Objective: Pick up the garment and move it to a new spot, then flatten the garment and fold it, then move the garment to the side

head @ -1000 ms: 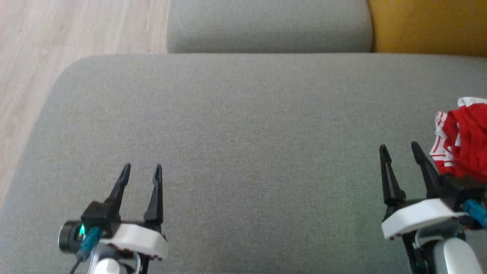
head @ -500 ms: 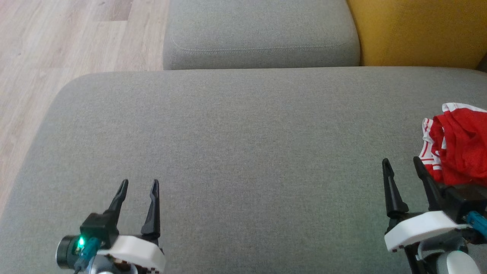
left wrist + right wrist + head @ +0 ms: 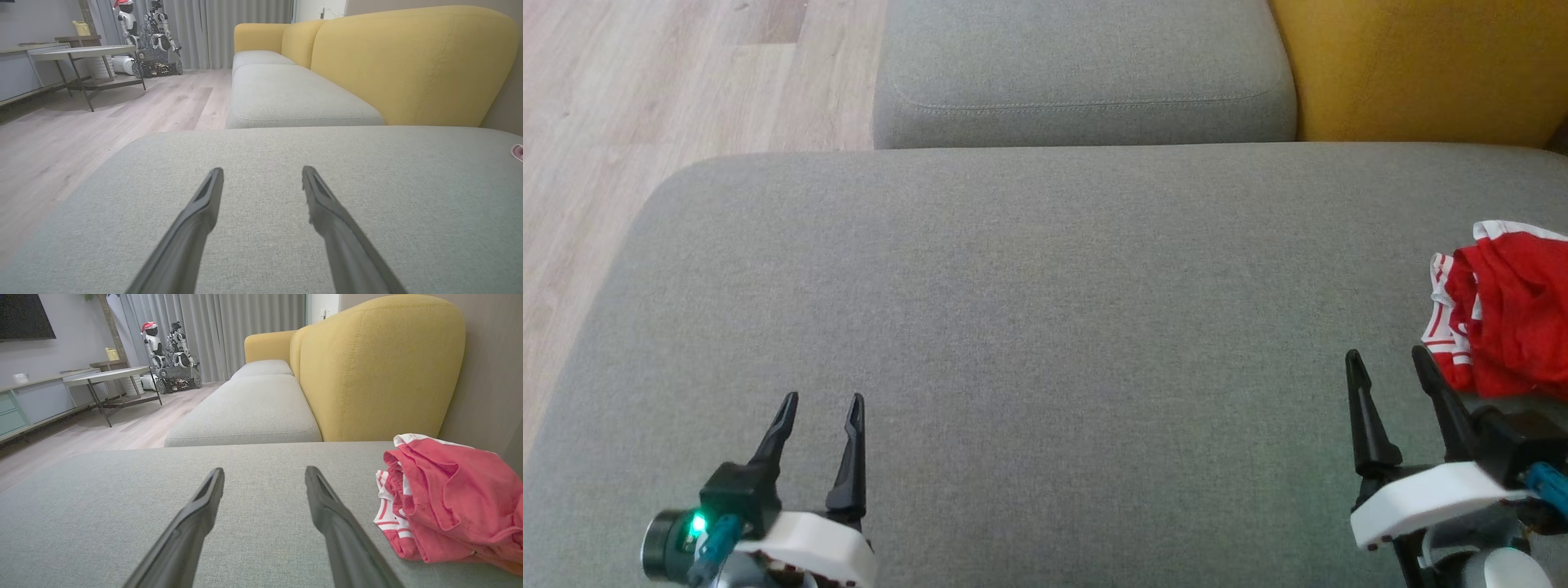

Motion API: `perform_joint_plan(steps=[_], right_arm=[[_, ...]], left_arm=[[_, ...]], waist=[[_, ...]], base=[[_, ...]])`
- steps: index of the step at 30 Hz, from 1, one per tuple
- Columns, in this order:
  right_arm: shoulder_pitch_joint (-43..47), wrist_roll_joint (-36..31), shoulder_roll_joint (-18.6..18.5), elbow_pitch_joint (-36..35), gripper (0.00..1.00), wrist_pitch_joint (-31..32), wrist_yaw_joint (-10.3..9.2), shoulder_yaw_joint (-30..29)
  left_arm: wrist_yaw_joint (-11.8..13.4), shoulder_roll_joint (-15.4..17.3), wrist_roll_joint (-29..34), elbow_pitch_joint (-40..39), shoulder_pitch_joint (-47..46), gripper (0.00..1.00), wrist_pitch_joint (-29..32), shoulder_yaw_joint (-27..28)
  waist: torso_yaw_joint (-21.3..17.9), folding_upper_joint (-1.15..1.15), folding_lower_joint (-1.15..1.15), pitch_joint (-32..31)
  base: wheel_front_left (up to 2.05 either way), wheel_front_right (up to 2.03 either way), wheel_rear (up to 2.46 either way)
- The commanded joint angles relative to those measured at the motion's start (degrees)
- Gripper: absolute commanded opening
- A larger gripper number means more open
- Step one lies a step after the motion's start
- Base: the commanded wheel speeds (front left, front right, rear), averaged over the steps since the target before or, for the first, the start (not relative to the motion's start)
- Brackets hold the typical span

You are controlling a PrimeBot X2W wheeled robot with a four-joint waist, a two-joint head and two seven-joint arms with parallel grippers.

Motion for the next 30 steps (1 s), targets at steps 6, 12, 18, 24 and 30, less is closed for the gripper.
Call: perform_joint_plan(steps=[6, 12, 18, 24, 30], right_arm=[[-1.8, 0.1, -0.3, -2.5, 1.0, 0.2, -0.05, 1.0], [-1.8, 0.2, -0.3, -2.6, 1.0, 0.2, -0.05, 1.0], [-1.8, 0.3, -0.3, -2.6, 1.0, 0.2, -0.05, 0.9], [0.0, 0.0, 0.0, 0.6, 0.0, 0.3, 0.0, 0.0], [-0.2, 3.4, 0.0, 3.3, 0.0, 0.5, 0.0, -0.1]], left_arm=[[0.9, 1.5, 1.0, -2.0, -3.1, 1.0, -0.3, 1.8], [1.3, 1.8, 1.2, -2.3, -3.2, 1.0, -0.4, 1.5], [1.5, 2.0, 1.1, -2.5, -3.3, 1.0, -0.6, 1.3], [1.1, 1.0, 0.6, -0.3, -0.3, 0.0, -0.5, -0.5], [0.6, 0.4, -2.8, 1.7, 0.2, 0.0, 0.1, 0.0]], waist=[[0.0, 0.0, 0.0, 0.0], [0.1, 0.0, 0.0, 0.2], [0.2, 0.0, 0.0, 0.3], [0.3, 0.0, 0.0, 0.5], [0.2, 0.0, 0.0, 0.6]], base=[[0.0, 0.0, 0.0], [0.0, 0.0, 0.0], [0.0, 0.0, 0.0], [0.0, 0.0, 0.0], [0.0, 0.0, 0.0]])
